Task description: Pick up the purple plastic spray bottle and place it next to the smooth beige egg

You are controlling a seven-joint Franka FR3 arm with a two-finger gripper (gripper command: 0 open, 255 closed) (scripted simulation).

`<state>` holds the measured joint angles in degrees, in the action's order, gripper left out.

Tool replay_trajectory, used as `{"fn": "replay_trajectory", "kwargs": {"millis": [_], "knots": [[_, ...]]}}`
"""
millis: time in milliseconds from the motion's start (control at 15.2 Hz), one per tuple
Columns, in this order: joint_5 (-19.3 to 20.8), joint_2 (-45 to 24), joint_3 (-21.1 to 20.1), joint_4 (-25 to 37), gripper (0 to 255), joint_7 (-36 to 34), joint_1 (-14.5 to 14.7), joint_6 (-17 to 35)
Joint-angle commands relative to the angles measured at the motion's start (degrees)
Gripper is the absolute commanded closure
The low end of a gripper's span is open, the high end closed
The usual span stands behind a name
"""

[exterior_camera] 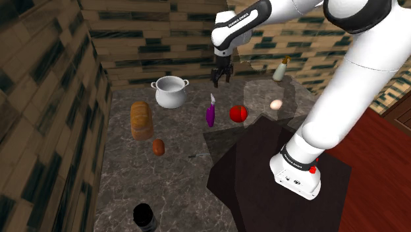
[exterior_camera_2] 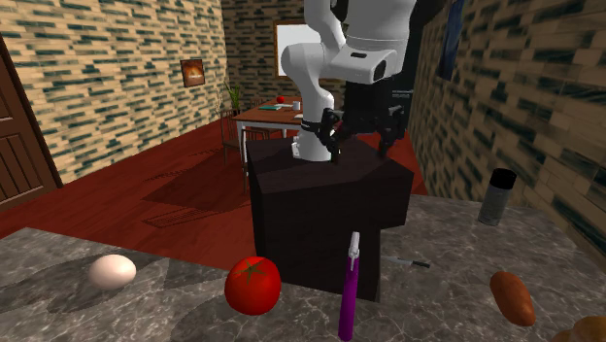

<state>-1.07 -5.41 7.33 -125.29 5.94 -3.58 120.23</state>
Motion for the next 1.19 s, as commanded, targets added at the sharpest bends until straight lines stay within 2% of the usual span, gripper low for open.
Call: {"fn": "replay_trajectory", "kwargs": {"millis": [0, 594, 1122], "knots": [[-0.99, -4.45, 0.17, 2.26, 0, 0.85, -0.41, 1.37], [-5.22, -25.35, -0.54, 16.91, 0, 3.73, -3.05, 3.80], [-7.39, -44.74, -1.80, 35.45, 0, 4.52, -5.87, 1.38]]}}
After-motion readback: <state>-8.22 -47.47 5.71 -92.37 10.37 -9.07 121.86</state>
